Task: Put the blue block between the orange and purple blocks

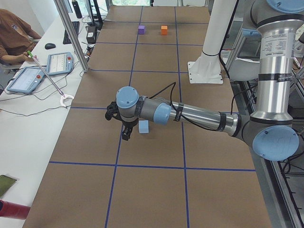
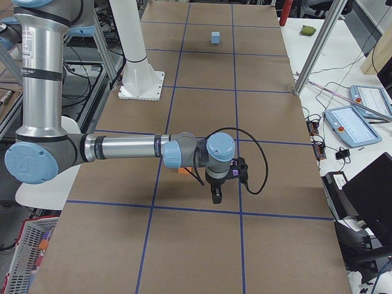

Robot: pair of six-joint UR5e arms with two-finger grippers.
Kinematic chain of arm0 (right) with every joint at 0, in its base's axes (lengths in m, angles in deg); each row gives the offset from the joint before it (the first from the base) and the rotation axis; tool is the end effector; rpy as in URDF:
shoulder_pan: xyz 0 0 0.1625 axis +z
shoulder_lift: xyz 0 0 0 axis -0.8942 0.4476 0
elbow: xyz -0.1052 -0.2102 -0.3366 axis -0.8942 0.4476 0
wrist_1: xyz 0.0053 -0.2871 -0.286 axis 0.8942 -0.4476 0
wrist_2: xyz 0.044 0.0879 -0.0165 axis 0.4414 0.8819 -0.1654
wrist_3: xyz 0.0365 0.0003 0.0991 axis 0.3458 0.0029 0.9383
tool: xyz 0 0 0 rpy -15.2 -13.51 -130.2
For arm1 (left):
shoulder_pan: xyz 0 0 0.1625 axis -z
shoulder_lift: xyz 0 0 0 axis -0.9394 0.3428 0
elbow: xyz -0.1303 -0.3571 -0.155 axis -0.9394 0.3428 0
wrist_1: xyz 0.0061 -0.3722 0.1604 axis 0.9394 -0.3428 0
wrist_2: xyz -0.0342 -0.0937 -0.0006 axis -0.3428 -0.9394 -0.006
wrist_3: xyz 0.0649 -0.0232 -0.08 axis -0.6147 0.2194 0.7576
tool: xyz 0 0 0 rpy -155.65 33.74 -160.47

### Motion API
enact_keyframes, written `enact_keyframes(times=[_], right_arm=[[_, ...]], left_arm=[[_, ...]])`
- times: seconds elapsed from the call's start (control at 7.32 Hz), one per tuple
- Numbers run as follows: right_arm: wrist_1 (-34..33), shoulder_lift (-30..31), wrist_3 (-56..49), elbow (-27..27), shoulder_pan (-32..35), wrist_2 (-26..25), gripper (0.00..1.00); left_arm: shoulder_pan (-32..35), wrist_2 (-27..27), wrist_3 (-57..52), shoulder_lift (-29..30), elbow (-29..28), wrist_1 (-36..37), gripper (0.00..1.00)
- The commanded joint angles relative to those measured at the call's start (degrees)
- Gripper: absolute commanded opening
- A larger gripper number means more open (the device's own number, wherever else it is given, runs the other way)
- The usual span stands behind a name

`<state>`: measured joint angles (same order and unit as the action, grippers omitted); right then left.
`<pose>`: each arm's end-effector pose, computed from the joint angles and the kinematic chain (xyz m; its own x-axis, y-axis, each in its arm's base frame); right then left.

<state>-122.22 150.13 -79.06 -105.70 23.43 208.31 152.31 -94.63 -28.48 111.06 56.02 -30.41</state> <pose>0.0321 -0.4524 0.6115 0.6841 -0.1380 0.7163 0.0907 0.9904 0.1042 0.0163 -0.4824 0.5244 0.5596 0.2520 -0.7895 -0.0908 0.9656 0.2438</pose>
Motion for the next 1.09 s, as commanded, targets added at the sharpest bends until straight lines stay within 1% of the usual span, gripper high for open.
enact_keyframes(times=[0.0,0.27,0.41,0.55,0.82,0.96], right_arm=[[0.0,-0.1,0.0,-0.1,0.0,0.0,1.00],[0.0,-0.1,0.0,-0.2,0.0,0.0,1.00],[0.0,-0.1,0.0,-0.2,0.0,0.0,1.00],[0.0,-0.1,0.0,-0.2,0.0,0.0,1.00],[0.0,-0.1,0.0,-0.2,0.0,0.0,1.00],[0.0,-0.1,0.0,-0.2,0.0,0.0,1.00]], left_arm=[[-6.7,0.3,19.0,0.1,0.9,-6.8,1.00],[-14.5,9.0,39.5,-0.2,1.2,-16.8,1.00],[-18.2,13.1,45.0,-0.4,1.2,-19.7,1.00],[-21.0,16.2,47.1,-0.5,1.2,-20.4,1.00],[-26.7,23.2,48.0,-0.7,0.8,-21.3,1.00],[-28.2,24.8,47.9,-0.7,0.6,-21.3,1.00]])
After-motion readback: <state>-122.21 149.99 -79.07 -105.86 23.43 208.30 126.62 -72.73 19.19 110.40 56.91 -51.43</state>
